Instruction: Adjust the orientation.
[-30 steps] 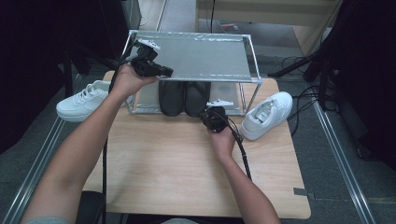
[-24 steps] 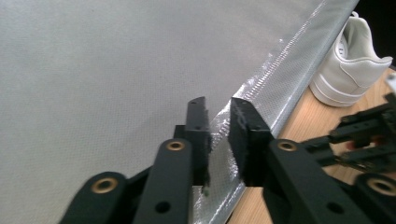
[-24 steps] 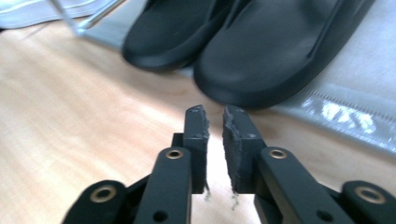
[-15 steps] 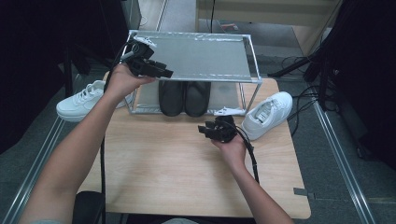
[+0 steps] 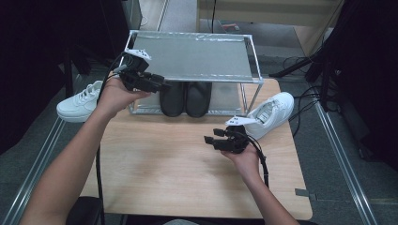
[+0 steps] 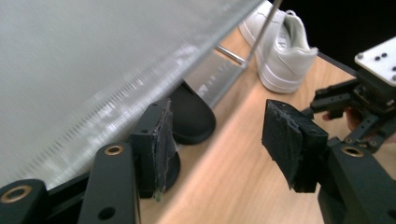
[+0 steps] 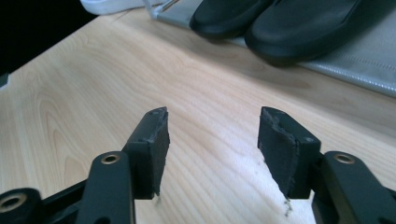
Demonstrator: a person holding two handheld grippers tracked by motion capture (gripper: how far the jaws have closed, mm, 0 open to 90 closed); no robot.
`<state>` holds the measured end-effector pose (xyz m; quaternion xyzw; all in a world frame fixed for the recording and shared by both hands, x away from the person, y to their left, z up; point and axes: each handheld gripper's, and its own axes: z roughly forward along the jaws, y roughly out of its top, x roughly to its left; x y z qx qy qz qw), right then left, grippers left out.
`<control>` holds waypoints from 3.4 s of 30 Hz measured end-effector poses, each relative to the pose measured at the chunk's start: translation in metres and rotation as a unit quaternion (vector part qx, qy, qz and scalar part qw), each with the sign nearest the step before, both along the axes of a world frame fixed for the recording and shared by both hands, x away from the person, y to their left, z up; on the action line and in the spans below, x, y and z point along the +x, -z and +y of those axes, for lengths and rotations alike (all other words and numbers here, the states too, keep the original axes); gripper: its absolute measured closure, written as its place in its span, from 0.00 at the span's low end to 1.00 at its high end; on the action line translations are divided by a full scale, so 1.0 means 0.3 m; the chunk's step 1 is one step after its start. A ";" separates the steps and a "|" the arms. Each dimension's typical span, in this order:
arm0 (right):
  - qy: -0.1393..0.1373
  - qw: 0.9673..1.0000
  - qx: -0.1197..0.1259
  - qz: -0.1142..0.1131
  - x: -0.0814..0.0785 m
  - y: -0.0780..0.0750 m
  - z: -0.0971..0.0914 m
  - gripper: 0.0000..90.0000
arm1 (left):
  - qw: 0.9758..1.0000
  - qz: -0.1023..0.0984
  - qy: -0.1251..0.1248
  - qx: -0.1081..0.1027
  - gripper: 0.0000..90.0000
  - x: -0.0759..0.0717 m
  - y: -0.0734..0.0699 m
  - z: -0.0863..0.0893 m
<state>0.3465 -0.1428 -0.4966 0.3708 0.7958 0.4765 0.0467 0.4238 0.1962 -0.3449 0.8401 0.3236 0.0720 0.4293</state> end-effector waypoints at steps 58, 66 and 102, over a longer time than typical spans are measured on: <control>-0.012 1.000 -0.002 -0.010 0.000 -0.002 -0.074 0.49 | 0.997 0.029 -0.077 -0.009 0.44 -0.199 0.286 0.299; -0.029 1.000 -0.005 -0.007 0.012 0.003 -0.036 0.49 | 0.993 0.024 -0.112 -0.012 0.44 -0.223 0.301 0.388; -0.029 0.999 -0.041 0.001 -0.020 0.029 -0.031 0.49 | 0.973 0.023 -0.228 0.032 0.51 0.038 0.270 0.685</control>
